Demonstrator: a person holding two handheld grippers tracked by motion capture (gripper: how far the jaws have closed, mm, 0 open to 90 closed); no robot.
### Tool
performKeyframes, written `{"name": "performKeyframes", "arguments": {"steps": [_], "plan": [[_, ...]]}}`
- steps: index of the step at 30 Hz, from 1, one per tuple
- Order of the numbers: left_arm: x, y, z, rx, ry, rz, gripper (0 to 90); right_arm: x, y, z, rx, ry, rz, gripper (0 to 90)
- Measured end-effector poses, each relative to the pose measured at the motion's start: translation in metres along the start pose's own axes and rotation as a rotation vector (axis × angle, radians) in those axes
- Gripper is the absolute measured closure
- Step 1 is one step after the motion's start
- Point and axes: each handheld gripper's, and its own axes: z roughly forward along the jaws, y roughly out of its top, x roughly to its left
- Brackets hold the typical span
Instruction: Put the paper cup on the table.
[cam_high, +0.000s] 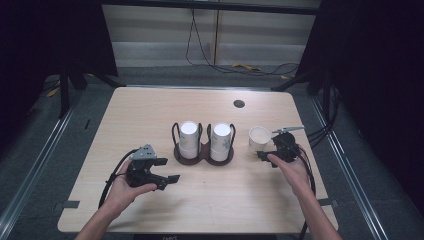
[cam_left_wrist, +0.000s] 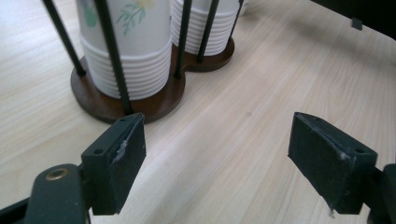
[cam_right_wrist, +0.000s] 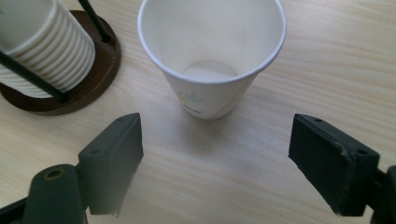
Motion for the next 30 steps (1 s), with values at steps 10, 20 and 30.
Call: {"name": "performKeyframes", "arguments": {"steps": [10,20,30], "plan": [[0.007,-0.006,-0.004,0.006,0.028,-0.053,19.2,0.018,-0.032,-0.021,-0.115,0.032,-0.007,18.8],[0.01,-0.022,-0.017,0.005,0.085,-0.096,20.1,0.037,-0.056,-0.042,-0.163,0.039,-0.036,21.2],[0.01,-0.035,-0.021,-0.003,0.161,-0.117,21.6,0.044,-0.078,-0.042,-0.203,0.049,0.002,22.0]]}}
